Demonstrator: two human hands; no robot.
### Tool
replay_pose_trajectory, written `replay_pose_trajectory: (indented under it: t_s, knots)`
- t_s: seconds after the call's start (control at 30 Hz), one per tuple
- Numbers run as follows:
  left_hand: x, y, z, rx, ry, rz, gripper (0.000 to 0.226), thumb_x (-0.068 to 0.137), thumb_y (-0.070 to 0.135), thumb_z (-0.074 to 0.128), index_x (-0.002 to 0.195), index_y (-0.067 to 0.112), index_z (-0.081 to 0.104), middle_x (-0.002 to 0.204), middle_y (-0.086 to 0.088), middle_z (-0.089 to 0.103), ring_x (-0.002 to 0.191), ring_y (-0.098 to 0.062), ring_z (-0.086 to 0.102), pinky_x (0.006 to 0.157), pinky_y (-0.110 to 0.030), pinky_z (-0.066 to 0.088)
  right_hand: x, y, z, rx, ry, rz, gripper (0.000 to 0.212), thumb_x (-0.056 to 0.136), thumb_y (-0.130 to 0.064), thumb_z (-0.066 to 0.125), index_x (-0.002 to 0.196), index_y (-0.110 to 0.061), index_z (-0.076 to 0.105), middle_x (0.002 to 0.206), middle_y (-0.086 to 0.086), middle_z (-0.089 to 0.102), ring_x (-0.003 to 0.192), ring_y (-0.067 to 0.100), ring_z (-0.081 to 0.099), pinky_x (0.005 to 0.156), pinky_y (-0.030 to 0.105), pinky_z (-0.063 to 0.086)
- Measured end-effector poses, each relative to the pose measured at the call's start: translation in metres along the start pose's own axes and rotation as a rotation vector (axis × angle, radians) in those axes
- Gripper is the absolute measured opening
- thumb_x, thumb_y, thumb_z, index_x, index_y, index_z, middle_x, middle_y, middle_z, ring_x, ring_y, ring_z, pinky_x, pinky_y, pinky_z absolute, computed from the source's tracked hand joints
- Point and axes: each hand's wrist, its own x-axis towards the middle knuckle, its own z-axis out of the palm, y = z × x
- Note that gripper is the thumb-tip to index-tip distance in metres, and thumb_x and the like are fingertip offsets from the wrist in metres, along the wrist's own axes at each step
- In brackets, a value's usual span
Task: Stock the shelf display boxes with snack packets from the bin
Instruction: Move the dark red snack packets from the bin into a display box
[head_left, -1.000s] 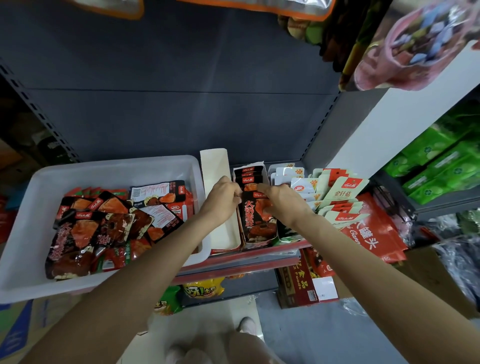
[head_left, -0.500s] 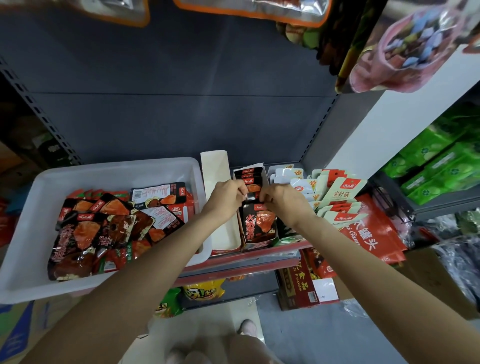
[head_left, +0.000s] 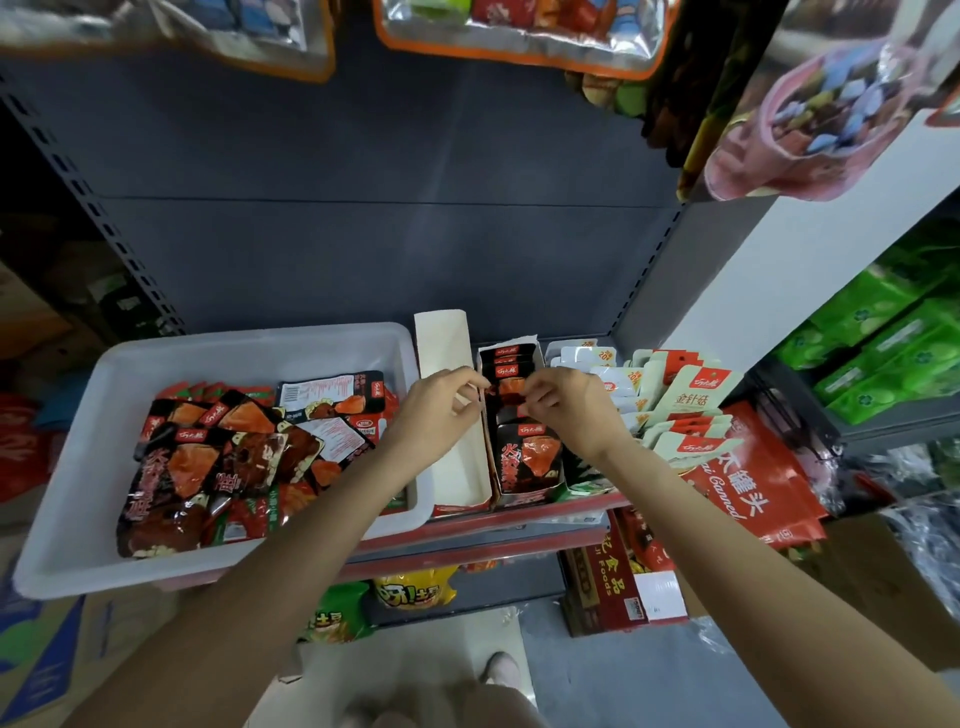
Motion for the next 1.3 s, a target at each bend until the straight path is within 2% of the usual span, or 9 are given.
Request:
replay_pose_trajectory:
  t_s: [0.23, 0.43, 0.53, 0.63, 0.8, 1.0, 1.1, 1.2, 1.3]
  knots:
    - [-0.044, -0.057, -0.055, 0.013, 0.233, -0.2, 0.015, 0.091, 0.013, 0.057, 0.103, 0.017, 0.065, 0.09, 0.004, 0.067, 0.081, -0.015, 0.064, 0.075, -0.026, 0.053, 0.016, -0.069, 0.044, 0.215, -0.107, -0.074, 0.009, 0.086, -0.01, 0.064, 0.094, -0.007, 0.066, 0.092, 0.008, 0.07, 0.08, 0.015, 0.062, 0.078, 0.024, 0.05]
    - [-0.07, -0.151, -0.096, 0.235, 0.196, -0.385, 0.032, 0.087, 0.02, 0.064, 0.116, 0.007, 0.059, 0.116, -0.011, 0.063, 0.108, -0.027, 0.058, 0.088, -0.032, 0.046, 0.054, -0.112, 0.137, 0.011, -0.195, -0.127, 0.036, 0.091, -0.015, 0.057, 0.126, -0.01, 0.053, 0.126, 0.012, 0.056, 0.117, 0.027, 0.052, 0.099, 0.031, 0.041]
    - [-0.071, -0.176, -0.106, 0.42, 0.004, -0.408, 0.073, 0.085, 0.047, 0.062, 0.145, 0.018, 0.032, 0.153, -0.009, 0.028, 0.142, -0.029, 0.023, 0.114, -0.046, 0.026, 0.078, -0.115, 0.169, -0.186, -0.315, -0.019, 0.066, 0.089, -0.01, 0.056, 0.146, -0.017, 0.024, 0.151, 0.01, 0.025, 0.139, 0.028, 0.023, 0.114, 0.039, 0.025]
    - [-0.068, -0.185, -0.109, 0.474, -0.1, -0.418, 0.088, 0.083, 0.058, 0.058, 0.151, 0.026, 0.011, 0.159, -0.003, 0.004, 0.146, -0.028, 0.002, 0.118, -0.047, 0.011, 0.096, -0.113, 0.184, -0.307, -0.427, 0.011, 0.075, 0.09, -0.006, 0.052, 0.151, -0.018, 0.009, 0.158, 0.005, 0.005, 0.145, 0.025, 0.008, 0.118, 0.039, 0.018]
    - [-0.066, -0.192, -0.108, 0.518, -0.15, -0.473, 0.084, 0.083, 0.06, 0.056, 0.15, 0.027, 0.017, 0.159, 0.001, 0.003, 0.146, -0.027, -0.003, 0.117, -0.046, 0.008, 0.097, -0.12, 0.183, -0.465, -0.376, -0.04, 0.037, 0.092, -0.022, 0.056, 0.128, -0.015, 0.05, 0.125, 0.011, 0.057, 0.113, 0.03, 0.056, 0.094, 0.036, 0.045]
    - [-0.073, -0.175, -0.107, 0.2, 0.174, -0.445, 0.059, 0.088, 0.034, 0.062, 0.14, 0.014, 0.041, 0.148, -0.005, 0.037, 0.138, -0.025, 0.03, 0.113, -0.044, 0.027, 0.068, -0.141, 0.166, -0.888, -0.295, -0.364, 0.028, 0.098, -0.007, 0.036, 0.117, -0.011, 0.056, 0.118, 0.009, 0.063, 0.106, 0.028, 0.062, 0.083, 0.035, 0.05]
    - [-0.071, -0.153, -0.102, 0.014, 0.329, -0.447, 0.046, 0.092, 0.018, 0.057, 0.135, 0.006, 0.046, 0.139, -0.01, 0.047, 0.13, -0.025, 0.042, 0.109, -0.033, 0.033, 0.063, -0.141, 0.141, -0.731, -0.169, -0.248, 0.023, 0.097, -0.008, 0.041, 0.113, -0.009, 0.057, 0.109, 0.011, 0.065, 0.1, 0.03, 0.064, 0.079, 0.035, 0.05]
    - [-0.059, -0.127, -0.095, -0.194, 0.298, -0.478, 0.048, 0.094, 0.02, 0.055, 0.136, 0.003, 0.041, 0.138, -0.012, 0.048, 0.128, -0.025, 0.045, 0.105, -0.035, 0.036, 0.059, -0.127, 0.118, -0.174, -0.099, -0.137, 0.014, 0.093, -0.01, 0.048, 0.085, -0.008, 0.06, 0.074, 0.01, 0.063, 0.072, 0.031, 0.06, 0.061, 0.029, 0.043]
    - [-0.04, -0.102, -0.09, -0.351, 0.33, -0.423, 0.027, 0.092, 0.022, 0.059, 0.109, 0.002, 0.055, 0.106, -0.011, 0.064, 0.096, -0.022, 0.062, 0.086, -0.036, 0.048, 0.052, -0.109, 0.093, 0.274, -0.203, -0.041, 0.022, 0.089, -0.002, 0.049, 0.068, -0.005, 0.054, 0.062, 0.004, 0.051, 0.064, 0.019, 0.047, 0.06, 0.031, 0.039]
